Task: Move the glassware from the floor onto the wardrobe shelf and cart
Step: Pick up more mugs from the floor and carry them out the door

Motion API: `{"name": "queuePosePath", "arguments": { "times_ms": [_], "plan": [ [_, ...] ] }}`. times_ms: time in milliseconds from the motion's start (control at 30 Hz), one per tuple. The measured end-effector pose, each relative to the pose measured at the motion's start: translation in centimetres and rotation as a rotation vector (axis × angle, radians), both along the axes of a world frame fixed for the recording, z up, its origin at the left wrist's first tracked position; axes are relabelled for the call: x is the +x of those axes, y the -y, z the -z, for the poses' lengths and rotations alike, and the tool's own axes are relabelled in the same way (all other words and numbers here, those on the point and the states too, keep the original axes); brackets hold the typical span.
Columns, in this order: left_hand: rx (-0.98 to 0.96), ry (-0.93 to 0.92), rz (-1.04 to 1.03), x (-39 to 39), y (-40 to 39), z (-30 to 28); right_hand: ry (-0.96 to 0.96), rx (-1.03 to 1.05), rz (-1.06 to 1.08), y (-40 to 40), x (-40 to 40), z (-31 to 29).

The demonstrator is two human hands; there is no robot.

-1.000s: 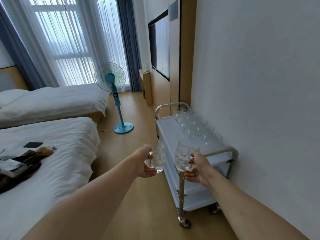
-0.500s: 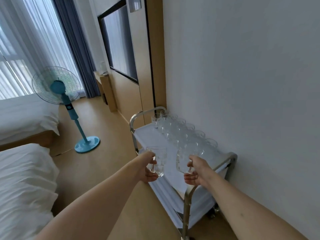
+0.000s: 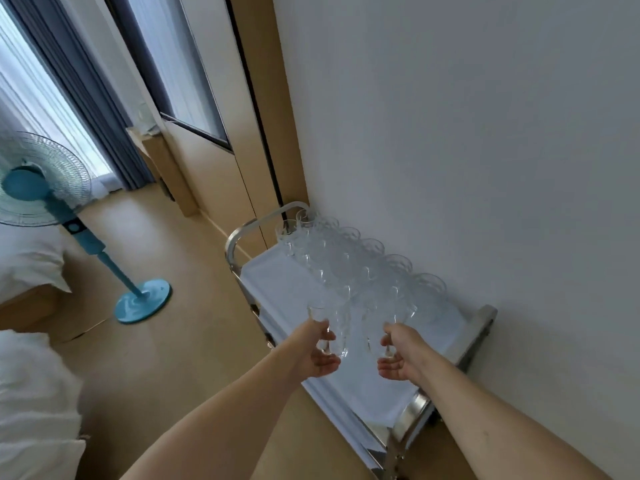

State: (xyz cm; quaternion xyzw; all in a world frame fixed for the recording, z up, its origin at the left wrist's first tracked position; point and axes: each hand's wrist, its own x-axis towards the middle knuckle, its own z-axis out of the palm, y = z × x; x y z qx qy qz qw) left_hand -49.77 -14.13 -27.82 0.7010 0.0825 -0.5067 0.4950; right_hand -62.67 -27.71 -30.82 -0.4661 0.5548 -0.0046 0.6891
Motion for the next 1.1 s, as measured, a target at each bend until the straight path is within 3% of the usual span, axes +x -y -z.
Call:
{"name": "queuePosePath", "arguments": {
  "times_ms": [333,733,1100],
  "plan": [
    [0.039,-0.051,0.039,3.1,3.9,5.4,0.004,0.068,0.111,3.2,3.2,5.6],
    [-0.065,-0.106,0.165,6.7,9.2,9.3,0.023,0.039,0.514,2.3,3.8,8.7],
    [-0.111,-0.143,0.303,7.3,12.9,11.9,-0.234,-0.149,0.49,1.2,3.7,9.4]
  ]
}}
